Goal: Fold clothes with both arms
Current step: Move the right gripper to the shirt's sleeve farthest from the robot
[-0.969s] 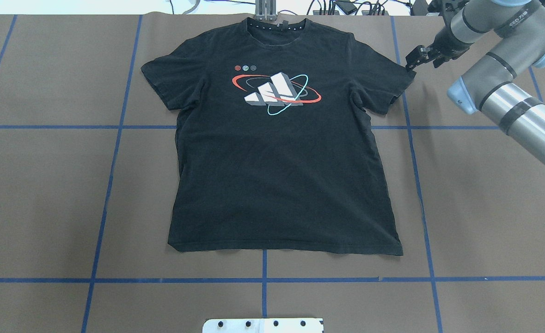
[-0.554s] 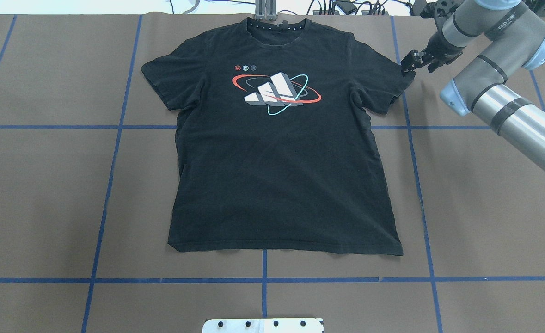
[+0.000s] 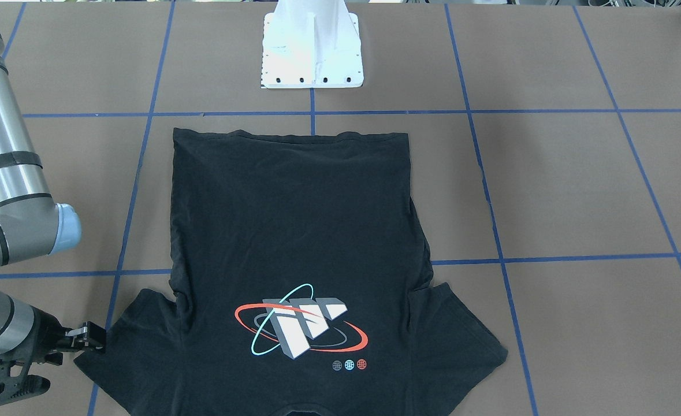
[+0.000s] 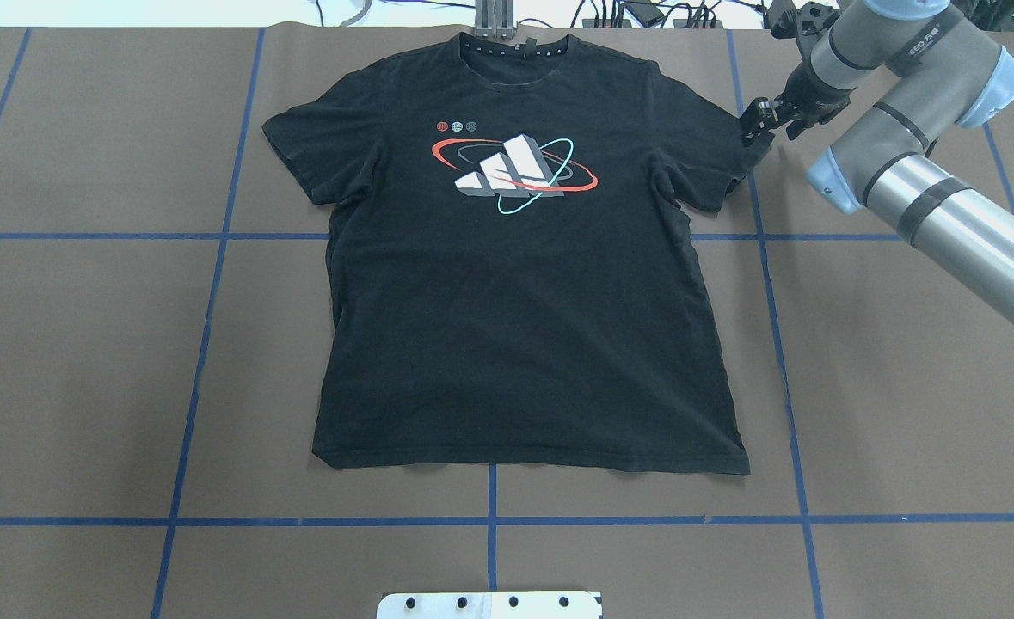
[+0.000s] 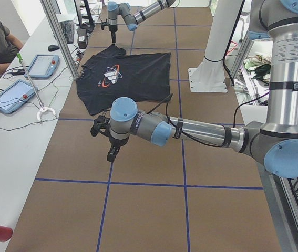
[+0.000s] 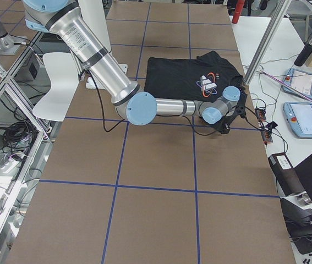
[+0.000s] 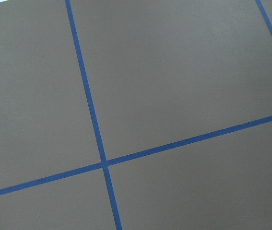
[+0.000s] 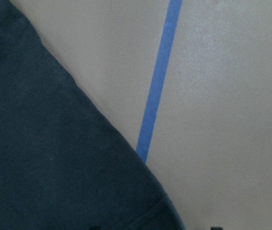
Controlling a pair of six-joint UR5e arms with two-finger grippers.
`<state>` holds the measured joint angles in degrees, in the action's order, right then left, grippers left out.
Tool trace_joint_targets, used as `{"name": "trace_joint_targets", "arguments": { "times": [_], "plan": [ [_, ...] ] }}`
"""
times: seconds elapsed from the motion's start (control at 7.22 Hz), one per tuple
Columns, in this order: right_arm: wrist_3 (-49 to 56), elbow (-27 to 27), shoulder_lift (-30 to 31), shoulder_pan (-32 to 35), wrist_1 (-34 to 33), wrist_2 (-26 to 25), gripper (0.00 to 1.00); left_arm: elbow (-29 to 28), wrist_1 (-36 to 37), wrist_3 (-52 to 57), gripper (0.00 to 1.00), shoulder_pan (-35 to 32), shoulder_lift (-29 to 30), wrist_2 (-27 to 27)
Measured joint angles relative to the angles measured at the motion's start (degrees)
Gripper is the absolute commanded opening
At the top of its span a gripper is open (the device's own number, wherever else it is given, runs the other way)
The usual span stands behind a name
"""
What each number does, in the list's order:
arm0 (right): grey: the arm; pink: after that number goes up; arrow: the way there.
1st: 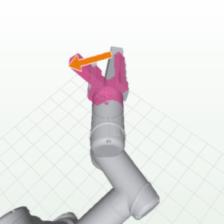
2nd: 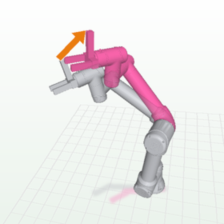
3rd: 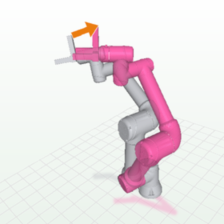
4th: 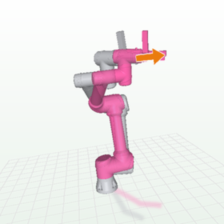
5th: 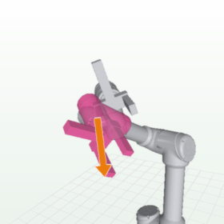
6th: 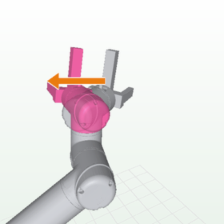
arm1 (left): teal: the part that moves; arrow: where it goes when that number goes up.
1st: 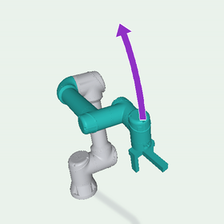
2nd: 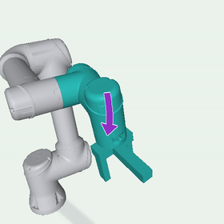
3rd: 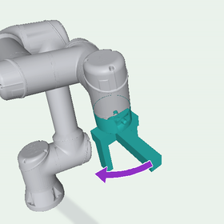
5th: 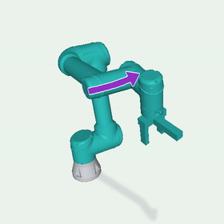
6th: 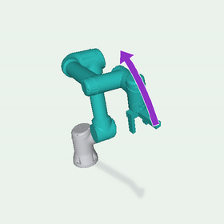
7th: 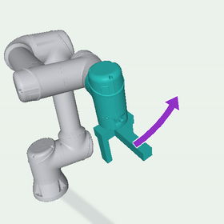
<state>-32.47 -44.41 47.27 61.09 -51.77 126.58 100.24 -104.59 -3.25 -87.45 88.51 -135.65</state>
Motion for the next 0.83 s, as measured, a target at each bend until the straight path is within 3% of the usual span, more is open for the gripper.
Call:
{"name": "trace_joint_targets", "arguments": {
  "times": [0.14,0.28,0.42,0.55,0.83],
  "plan": [
    [0.0,0.7,-0.5,0.0,0.0,-0.3,0.74,0.0,0.0,0.0,0.99,0.0,0.0,0.0],
    [0.1,1.3,-0.9,0.0,0.1,-0.6,0.66,0.0,0.0,0.0,0.99,0.0,0.0,0.0],
    [0.1,1.6,-1.1,0.0,0.1,-0.8,0.4,0.0,0.0,0.0,0.99,0.0,0.0,0.0],
    [0.1,1.9,-1.1,0.0,0.1,-0.9,0.02,0.0,0.0,0.0,0.99,0.0,0.0,0.0],
    [0.1,2.2,-1.1,0.0,0.1,-1.0,0.0,0.0,0.0,0.0,0.99,0.0,0.0,0.0]
  ]
}}
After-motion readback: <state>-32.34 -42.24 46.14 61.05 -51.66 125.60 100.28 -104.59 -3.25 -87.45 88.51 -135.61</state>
